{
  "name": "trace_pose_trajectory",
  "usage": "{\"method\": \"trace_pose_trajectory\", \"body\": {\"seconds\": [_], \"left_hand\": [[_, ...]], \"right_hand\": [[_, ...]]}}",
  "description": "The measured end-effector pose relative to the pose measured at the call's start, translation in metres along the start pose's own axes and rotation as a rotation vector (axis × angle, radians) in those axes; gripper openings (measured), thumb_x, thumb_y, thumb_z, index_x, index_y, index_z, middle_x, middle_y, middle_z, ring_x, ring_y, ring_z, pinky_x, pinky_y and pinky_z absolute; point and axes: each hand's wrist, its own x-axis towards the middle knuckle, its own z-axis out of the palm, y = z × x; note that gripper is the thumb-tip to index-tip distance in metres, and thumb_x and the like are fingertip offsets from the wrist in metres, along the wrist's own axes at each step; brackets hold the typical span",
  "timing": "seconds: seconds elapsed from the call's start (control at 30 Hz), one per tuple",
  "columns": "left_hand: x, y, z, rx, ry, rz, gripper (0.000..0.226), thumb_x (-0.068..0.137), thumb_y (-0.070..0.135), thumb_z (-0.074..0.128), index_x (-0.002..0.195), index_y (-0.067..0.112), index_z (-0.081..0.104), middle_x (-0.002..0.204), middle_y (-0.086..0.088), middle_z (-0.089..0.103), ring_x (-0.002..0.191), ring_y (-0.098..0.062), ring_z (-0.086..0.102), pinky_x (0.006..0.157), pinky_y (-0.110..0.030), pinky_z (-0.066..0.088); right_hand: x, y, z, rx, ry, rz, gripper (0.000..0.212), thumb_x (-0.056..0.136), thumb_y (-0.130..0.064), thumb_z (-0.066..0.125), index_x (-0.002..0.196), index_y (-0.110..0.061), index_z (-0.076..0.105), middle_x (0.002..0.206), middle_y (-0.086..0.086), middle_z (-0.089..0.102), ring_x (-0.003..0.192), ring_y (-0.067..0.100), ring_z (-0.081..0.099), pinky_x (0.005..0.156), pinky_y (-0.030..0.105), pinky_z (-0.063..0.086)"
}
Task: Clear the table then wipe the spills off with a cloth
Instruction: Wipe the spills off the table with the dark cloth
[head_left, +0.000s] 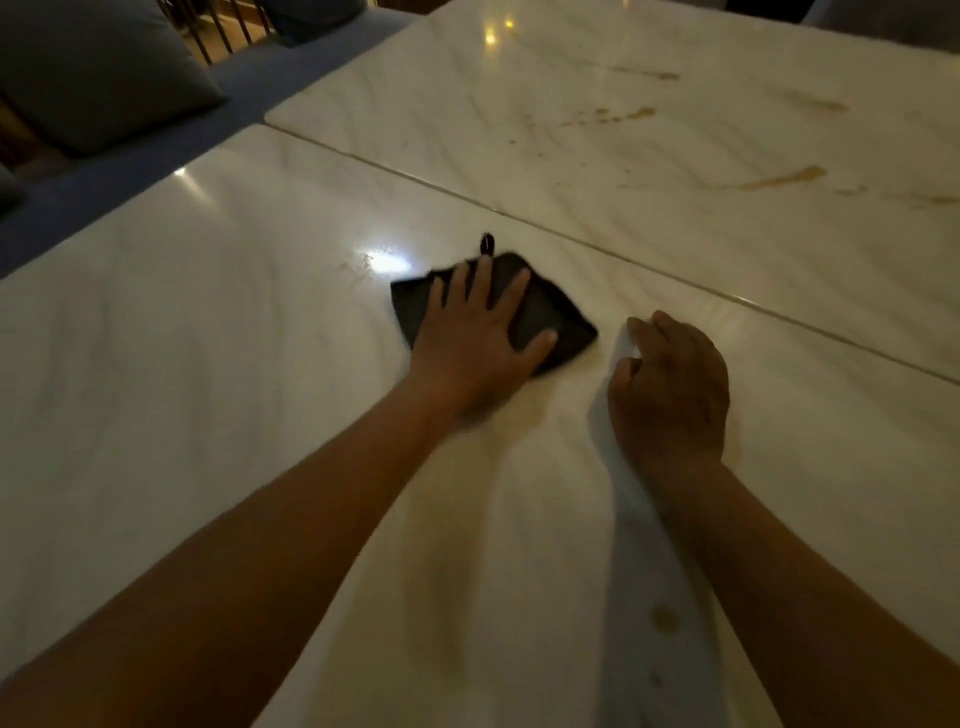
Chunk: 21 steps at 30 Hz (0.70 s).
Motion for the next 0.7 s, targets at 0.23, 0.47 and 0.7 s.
{"method": "trace_pose_trajectory", "body": {"seconds": [0.23, 0.47, 0.7], "left_hand": [[-0.117, -0.038, -0.004, 0.085, -0.04, 0.03, 0.083, 0.089, 0.082, 0.014, 0.161, 0.042, 0.001, 0.171, -0.004, -0.005, 0.157, -0.028, -0.004, 0.126, -0.05, -0.001], [-0.105, -0.053, 0.0, 0.016, 0.01, -0.26, 0.084, 0.093, 0.079, 0.015, 0.162, 0.034, 0.002, 0.17, -0.012, -0.003, 0.156, -0.033, -0.003, 0.125, -0.053, -0.003], [-0.323, -0.021, 0.004, 0.028, 0.053, -0.372, 0.082, 0.094, 0.077, 0.011, 0.163, 0.033, 0.002, 0.171, -0.009, -0.001, 0.157, -0.031, -0.001, 0.126, -0.05, 0.003]], "right_hand": [[-0.014, -0.015, -0.011, -0.028, -0.084, -0.044, 0.052, 0.089, -0.024, 0.037, 0.136, -0.012, 0.056, 0.146, 0.013, 0.05, 0.134, 0.034, 0.044, 0.115, 0.051, 0.029], [-0.123, -0.088, -0.017, 0.085, -0.127, -0.184, 0.053, 0.094, -0.028, 0.031, 0.139, -0.015, 0.055, 0.147, 0.009, 0.051, 0.136, 0.031, 0.045, 0.113, 0.052, 0.034], [-0.229, -0.086, -0.045, 0.046, -0.176, -0.19, 0.059, 0.089, -0.023, 0.03, 0.142, -0.008, 0.052, 0.147, 0.013, 0.05, 0.138, 0.033, 0.045, 0.113, 0.052, 0.034]]}}
